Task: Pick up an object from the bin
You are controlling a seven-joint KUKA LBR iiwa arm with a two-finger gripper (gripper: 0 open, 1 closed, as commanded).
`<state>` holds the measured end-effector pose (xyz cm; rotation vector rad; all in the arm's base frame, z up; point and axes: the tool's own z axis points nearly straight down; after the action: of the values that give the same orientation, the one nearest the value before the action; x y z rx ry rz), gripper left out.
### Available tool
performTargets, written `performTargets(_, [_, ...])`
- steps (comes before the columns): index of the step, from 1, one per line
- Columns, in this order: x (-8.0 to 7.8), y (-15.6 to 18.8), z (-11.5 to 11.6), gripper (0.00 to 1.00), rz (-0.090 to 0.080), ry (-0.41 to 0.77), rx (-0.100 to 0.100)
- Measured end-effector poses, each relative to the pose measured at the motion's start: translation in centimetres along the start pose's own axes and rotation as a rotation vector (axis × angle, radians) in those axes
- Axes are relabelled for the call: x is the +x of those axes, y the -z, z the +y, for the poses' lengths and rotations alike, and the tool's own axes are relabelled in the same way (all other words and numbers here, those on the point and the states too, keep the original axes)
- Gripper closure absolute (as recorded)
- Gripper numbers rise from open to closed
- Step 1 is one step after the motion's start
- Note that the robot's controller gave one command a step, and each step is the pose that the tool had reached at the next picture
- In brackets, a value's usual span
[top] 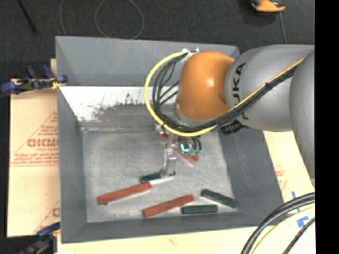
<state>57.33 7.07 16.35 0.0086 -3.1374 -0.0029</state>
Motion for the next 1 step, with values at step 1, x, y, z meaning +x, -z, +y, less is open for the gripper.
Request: performTargets(1, [7.44, -9.16, -3.39, 0.0, 0.004, 0.095, 0.004])
